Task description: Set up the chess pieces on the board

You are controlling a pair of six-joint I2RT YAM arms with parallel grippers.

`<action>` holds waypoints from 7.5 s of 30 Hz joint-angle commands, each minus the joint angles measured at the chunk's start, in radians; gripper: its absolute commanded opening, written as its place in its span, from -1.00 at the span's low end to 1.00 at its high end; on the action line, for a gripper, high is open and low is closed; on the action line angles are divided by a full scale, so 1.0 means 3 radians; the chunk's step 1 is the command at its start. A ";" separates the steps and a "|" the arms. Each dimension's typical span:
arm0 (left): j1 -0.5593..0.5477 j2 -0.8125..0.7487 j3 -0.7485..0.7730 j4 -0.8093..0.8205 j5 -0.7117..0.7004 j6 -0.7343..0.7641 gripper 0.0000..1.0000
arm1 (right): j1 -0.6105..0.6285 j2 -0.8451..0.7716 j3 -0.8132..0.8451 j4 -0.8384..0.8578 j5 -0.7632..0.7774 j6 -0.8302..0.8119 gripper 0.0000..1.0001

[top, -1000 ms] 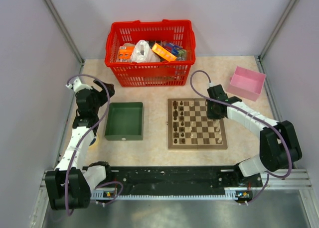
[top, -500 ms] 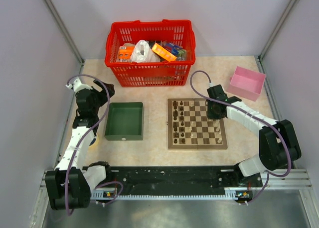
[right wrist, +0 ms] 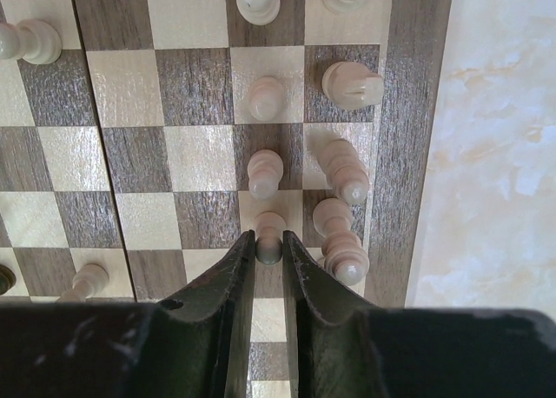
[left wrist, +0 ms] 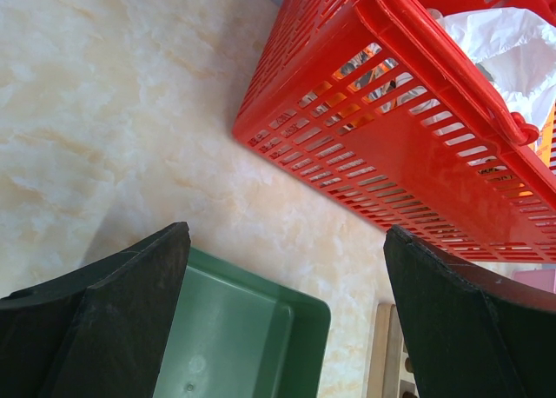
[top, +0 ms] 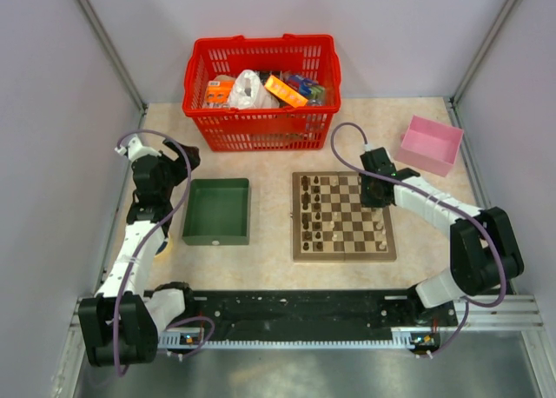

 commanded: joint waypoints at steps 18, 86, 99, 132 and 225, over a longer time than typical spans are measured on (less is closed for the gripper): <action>0.0022 0.0007 -0.0008 0.0216 0.0052 -0.0002 0.98 | -0.0013 -0.0335 0.0341 -0.0178 -0.0040 -0.0103 -0.35; 0.0058 0.0018 0.0023 0.0155 -0.0014 0.0049 0.97 | 0.0396 0.1107 0.1241 0.0466 -0.0086 -0.0042 -0.57; 0.0063 0.0033 0.0028 0.0170 -0.0004 0.0044 0.97 | 0.0396 0.0995 0.1247 0.0384 -0.0065 -0.0077 -0.74; 0.0063 -0.0146 -0.0090 0.0195 0.0139 -0.0074 0.97 | 0.0396 -0.0785 -0.0077 -0.0173 0.0160 0.0178 -0.74; 0.0063 -0.0095 -0.0090 0.0231 0.0159 -0.0079 0.97 | 0.0273 -0.0667 -0.0160 0.0031 0.0134 0.0158 -0.35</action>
